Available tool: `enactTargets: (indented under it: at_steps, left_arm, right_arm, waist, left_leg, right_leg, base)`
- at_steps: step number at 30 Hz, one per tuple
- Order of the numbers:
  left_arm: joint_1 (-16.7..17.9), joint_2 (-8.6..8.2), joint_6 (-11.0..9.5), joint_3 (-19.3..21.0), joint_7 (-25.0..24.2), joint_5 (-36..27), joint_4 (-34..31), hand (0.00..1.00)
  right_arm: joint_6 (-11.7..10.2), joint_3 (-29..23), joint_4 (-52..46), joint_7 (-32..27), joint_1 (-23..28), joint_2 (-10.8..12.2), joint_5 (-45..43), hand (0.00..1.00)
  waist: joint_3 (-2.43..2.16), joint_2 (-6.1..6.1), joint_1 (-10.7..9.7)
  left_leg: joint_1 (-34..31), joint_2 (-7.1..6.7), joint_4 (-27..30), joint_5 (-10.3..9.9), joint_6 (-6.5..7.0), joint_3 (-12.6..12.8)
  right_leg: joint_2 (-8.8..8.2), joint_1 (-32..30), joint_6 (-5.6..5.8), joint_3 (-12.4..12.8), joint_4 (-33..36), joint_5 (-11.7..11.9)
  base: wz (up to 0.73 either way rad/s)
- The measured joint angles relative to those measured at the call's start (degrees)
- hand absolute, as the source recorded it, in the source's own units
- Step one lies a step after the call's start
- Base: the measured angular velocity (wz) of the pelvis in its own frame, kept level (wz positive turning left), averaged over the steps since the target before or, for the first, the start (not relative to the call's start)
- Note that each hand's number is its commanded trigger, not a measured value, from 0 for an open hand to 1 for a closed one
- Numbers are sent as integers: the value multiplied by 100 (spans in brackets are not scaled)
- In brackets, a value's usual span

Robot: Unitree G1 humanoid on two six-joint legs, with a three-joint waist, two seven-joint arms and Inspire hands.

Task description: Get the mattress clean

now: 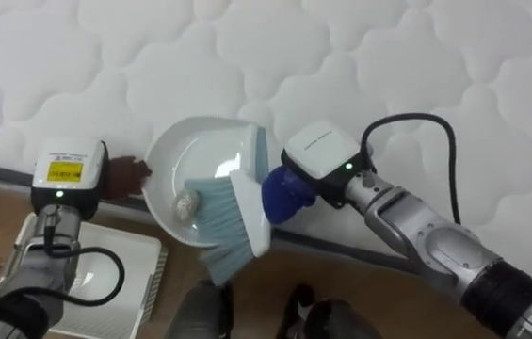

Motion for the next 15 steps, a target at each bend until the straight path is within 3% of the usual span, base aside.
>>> enactTargets:
  at_steps: [5,9,15]
  left_arm:
    - [117,42,-4,57,94,-1,-5,100]
    - [151,72,-30,328,100,3,-4,100]
    - [166,82,-122,518,249,4,-5,100]
  right_arm:
    - [-51,-64,-5,-8,20,-278,-61,100]
    - [-102,-300,4,-15,11,-342,-78,100]
    - [-104,-477,50,-291,167,-436,22,100]
  waist:
    - [-27,-6,2]
    - [-37,-19,4]
    - [-95,-68,47]
  left_leg:
    - [194,-57,-110,0,1,-21]
    - [407,-57,-173,1,3,-8]
    - [993,-71,-510,20,1,67]
  right_leg:
    - [-42,181,22,-12,-60,3]
    - [-59,374,38,-8,-85,0]
    - [4,905,112,54,-391,26]
  base:
    - [5]
    - [0]
    - [-3]
